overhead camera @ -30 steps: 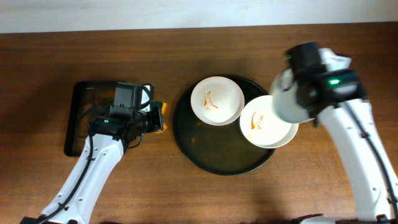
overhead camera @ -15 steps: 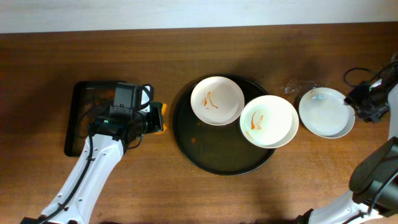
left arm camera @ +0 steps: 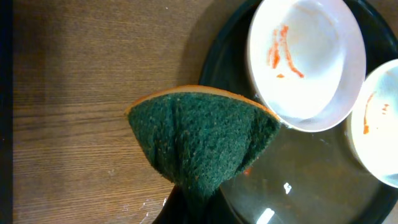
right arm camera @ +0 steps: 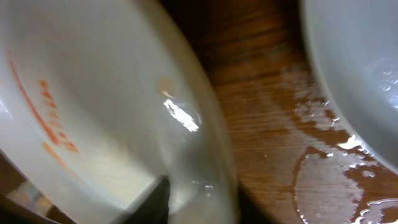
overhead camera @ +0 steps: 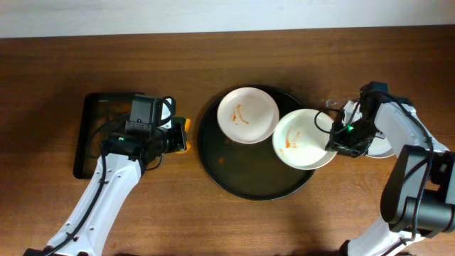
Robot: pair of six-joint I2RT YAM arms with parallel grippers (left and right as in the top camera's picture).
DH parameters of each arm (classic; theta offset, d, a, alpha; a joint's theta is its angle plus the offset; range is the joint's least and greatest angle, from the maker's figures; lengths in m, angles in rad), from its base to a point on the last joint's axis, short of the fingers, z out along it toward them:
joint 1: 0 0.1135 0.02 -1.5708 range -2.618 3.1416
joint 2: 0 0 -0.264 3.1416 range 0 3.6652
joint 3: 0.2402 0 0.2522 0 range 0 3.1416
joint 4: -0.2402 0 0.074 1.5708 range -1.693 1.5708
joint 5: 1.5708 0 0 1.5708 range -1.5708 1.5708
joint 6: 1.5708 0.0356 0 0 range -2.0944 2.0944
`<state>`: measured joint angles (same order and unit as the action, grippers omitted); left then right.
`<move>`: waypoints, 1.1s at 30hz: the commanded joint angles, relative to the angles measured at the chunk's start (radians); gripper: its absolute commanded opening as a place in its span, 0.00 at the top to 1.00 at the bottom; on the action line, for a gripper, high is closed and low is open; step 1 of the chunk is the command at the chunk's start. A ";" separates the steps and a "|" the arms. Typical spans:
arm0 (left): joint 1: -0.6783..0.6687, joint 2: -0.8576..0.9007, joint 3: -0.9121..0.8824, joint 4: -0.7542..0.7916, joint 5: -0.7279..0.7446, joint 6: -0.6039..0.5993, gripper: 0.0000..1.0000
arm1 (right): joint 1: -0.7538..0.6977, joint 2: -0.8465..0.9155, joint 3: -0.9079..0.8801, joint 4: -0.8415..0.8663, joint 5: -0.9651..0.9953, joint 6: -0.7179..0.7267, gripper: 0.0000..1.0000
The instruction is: Clean dirty plates on tray and stack at the side
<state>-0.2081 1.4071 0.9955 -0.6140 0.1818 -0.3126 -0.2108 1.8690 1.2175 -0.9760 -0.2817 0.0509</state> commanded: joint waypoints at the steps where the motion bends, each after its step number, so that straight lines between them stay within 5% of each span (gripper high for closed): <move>1: 0.003 -0.022 0.016 0.002 -0.003 0.014 1.00 | 0.034 -0.003 -0.017 -0.009 -0.022 0.010 0.96; 8: -0.077 -0.022 0.016 0.066 0.092 0.015 1.00 | 0.036 -0.003 -0.017 -0.166 -0.021 0.010 0.96; 10: -0.194 -0.013 0.016 0.156 0.092 0.014 1.00 | 0.036 -0.003 -0.017 -0.174 -0.021 0.010 0.96; 17: -0.390 0.269 0.081 0.537 0.450 -0.097 1.00 | 0.036 -0.003 -0.017 -0.173 -0.021 0.009 0.96; 23: -0.524 0.504 0.101 0.826 0.475 -0.305 1.00 | 0.036 -0.003 -0.017 -0.172 -0.020 0.009 0.96; 28: -0.539 0.593 0.101 0.871 0.470 -0.482 1.00 | 0.036 -0.003 -0.017 -0.172 -0.017 0.009 0.96; 33: -0.559 0.648 0.101 0.894 0.467 -0.502 1.00 | 0.036 -0.003 -0.017 -0.169 -0.017 0.009 0.96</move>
<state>-0.7471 2.0300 1.0885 0.2607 0.6327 -0.7948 -0.1814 1.8675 1.2037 -1.1473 -0.2970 0.0566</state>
